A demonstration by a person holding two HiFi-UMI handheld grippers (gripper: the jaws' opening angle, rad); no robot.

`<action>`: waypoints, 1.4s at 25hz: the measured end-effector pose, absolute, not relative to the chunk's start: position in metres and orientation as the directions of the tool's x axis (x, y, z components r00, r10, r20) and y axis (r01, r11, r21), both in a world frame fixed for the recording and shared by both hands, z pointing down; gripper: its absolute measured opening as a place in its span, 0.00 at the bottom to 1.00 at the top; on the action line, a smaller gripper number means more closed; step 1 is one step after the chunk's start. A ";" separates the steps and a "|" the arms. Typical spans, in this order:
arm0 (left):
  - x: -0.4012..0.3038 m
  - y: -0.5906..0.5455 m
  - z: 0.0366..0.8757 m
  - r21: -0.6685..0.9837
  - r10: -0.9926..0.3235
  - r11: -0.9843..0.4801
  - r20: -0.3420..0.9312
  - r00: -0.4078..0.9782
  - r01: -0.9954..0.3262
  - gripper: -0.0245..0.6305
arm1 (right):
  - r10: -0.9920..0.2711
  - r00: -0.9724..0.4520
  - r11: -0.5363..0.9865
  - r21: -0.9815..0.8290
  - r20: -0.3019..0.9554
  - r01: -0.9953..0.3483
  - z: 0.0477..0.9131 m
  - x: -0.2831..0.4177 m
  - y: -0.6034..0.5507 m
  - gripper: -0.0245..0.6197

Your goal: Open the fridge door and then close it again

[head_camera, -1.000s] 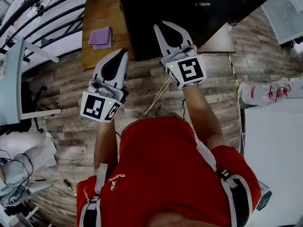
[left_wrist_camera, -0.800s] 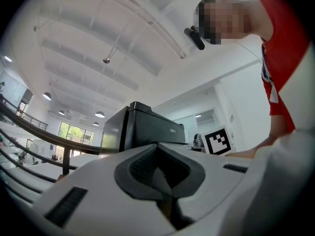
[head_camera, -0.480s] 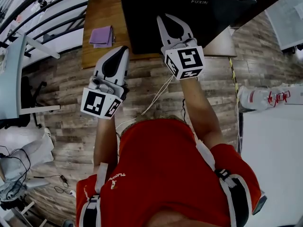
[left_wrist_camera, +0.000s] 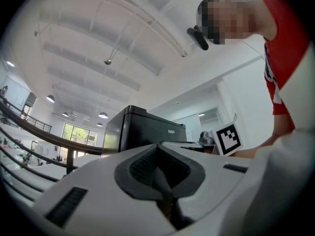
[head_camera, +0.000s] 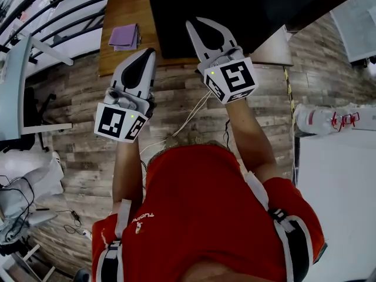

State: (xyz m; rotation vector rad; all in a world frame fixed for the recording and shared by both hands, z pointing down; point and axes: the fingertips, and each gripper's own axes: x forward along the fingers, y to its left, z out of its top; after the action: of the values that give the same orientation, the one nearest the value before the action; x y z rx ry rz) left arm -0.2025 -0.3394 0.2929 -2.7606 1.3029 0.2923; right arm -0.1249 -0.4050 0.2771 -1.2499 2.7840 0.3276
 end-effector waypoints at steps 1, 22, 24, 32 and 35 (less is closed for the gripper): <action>-0.203 -0.339 0.292 0.013 -0.759 -0.634 -0.203 0.619 -0.773 0.05 | -0.715 -0.682 0.664 0.155 -0.153 -0.731 0.278 -0.126 -0.398 0.08; -0.182 -0.319 0.302 0.012 -0.758 -0.639 -0.182 0.627 -0.769 0.05 | -0.603 -0.786 0.780 0.105 -0.137 -0.617 0.295 -0.126 -0.321 0.08; -0.182 -0.318 0.301 0.013 -0.758 -0.639 -0.183 0.627 -0.769 0.05 | -0.601 -0.788 0.782 0.106 -0.135 -0.614 0.296 -0.127 -0.318 0.08; -0.179 -0.316 0.302 0.013 -0.760 -0.637 -0.178 0.625 -0.771 0.05 | -0.593 -0.793 0.785 0.119 -0.139 -0.607 0.296 -0.125 -0.314 0.08; -0.178 -0.316 0.303 0.012 -0.760 -0.637 -0.176 0.626 -0.771 0.05 | -0.595 -0.791 0.784 0.118 -0.139 -0.610 0.297 -0.124 -0.315 0.08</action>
State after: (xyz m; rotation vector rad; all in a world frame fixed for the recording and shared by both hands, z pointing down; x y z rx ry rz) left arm -0.1783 -0.3158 0.3032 -2.7739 1.3073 0.2547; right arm -0.1236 -0.3145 0.2970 -0.9747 2.8774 0.2388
